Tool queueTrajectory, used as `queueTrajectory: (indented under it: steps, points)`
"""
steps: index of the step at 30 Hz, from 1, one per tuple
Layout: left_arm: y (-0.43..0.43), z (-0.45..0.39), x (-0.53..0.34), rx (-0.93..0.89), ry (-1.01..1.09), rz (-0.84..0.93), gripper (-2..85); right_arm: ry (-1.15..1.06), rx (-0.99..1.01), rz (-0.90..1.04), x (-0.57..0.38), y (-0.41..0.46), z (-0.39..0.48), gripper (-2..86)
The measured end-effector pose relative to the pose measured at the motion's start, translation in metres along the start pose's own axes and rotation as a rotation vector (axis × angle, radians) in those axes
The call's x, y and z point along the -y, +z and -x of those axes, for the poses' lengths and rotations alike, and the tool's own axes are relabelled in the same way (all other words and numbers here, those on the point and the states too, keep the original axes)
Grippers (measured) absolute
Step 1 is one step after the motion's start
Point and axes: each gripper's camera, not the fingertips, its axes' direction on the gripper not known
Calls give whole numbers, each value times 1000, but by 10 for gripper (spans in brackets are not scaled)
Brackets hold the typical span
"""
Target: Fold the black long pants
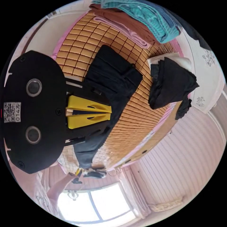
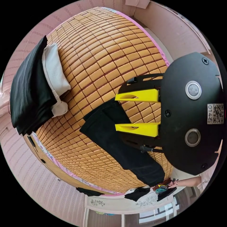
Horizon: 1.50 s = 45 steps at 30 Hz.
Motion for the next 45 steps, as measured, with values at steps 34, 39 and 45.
queueTrajectory:
  steps: [34, 39, 45]
  points:
    - [55, -135, -30, 409, 414, 385, -10, -166, -203, -34, -122, -44, 9, 43]
    - [34, -110, -60, 342, 413, 310, -8, -68, -186, -80, -169, -64, -28, 68]
    - [-11, -124, -88, 86, 541, 173, 20, -35, -70, -179, -202, -77, -31, 87]
